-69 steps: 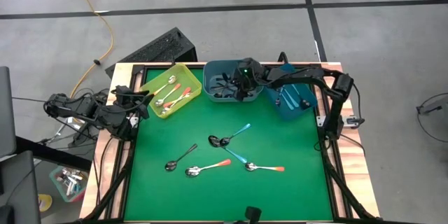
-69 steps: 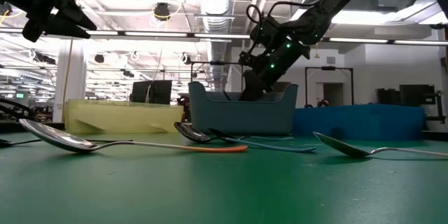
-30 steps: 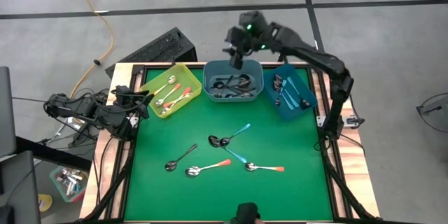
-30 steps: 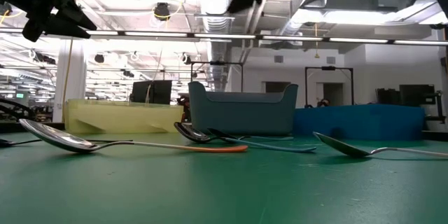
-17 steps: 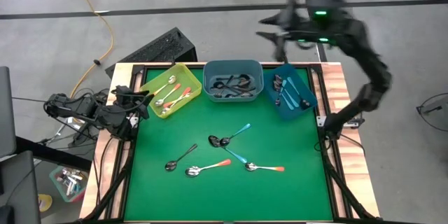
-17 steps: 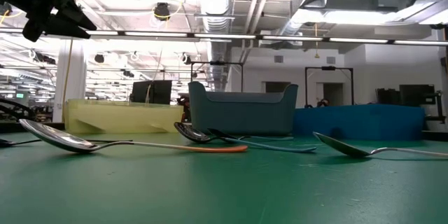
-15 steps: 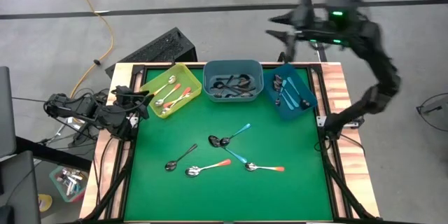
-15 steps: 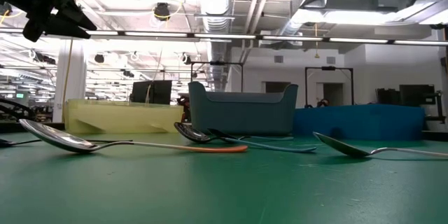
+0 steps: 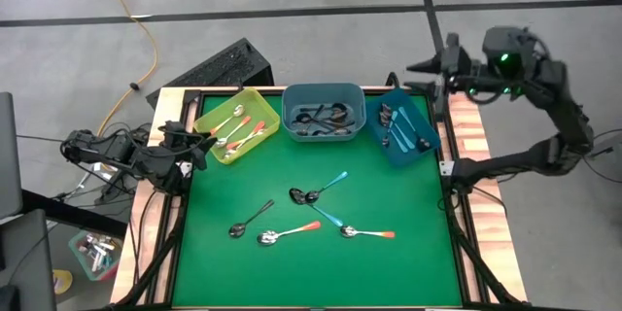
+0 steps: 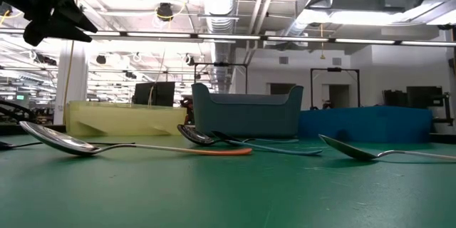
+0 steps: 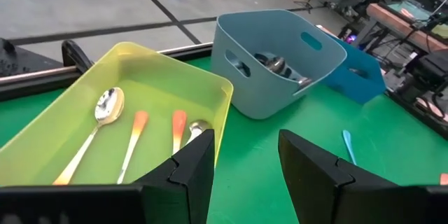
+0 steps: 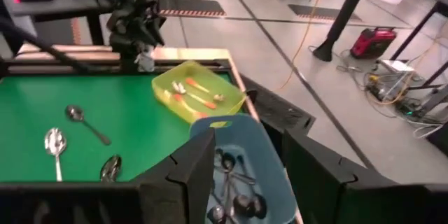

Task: Sort silverware by color (type)
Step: Put the blue spoon into the blue bin

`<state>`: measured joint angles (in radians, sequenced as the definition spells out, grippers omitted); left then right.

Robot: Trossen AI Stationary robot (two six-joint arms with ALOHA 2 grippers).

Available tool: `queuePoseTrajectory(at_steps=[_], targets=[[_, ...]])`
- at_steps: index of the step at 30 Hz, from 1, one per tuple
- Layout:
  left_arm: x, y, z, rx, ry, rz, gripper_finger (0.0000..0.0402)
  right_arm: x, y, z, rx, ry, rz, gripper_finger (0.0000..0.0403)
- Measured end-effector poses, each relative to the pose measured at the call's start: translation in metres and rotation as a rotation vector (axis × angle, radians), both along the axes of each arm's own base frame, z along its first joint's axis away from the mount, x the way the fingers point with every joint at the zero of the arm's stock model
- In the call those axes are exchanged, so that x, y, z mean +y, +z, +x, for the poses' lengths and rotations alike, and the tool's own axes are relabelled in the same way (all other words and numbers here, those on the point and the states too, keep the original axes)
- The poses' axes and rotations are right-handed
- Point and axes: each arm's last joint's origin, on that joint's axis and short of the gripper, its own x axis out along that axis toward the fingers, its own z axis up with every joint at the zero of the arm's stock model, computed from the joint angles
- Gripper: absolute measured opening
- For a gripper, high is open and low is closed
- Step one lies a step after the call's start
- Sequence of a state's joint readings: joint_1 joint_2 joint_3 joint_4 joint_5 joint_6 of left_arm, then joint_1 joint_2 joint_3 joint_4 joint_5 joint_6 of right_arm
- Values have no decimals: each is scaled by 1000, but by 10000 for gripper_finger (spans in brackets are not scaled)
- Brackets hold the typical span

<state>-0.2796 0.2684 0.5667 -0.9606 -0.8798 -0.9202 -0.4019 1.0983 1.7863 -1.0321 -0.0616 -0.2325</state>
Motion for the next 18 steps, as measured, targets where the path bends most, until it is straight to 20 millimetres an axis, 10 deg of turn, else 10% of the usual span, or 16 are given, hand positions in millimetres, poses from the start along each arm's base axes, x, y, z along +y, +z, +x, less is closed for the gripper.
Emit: queuePoseTrajectory(at_steps=[18], targets=[[0, 0, 0, 1, 13, 17, 143, -5, -140, 54, -295, 37, 138, 187]])
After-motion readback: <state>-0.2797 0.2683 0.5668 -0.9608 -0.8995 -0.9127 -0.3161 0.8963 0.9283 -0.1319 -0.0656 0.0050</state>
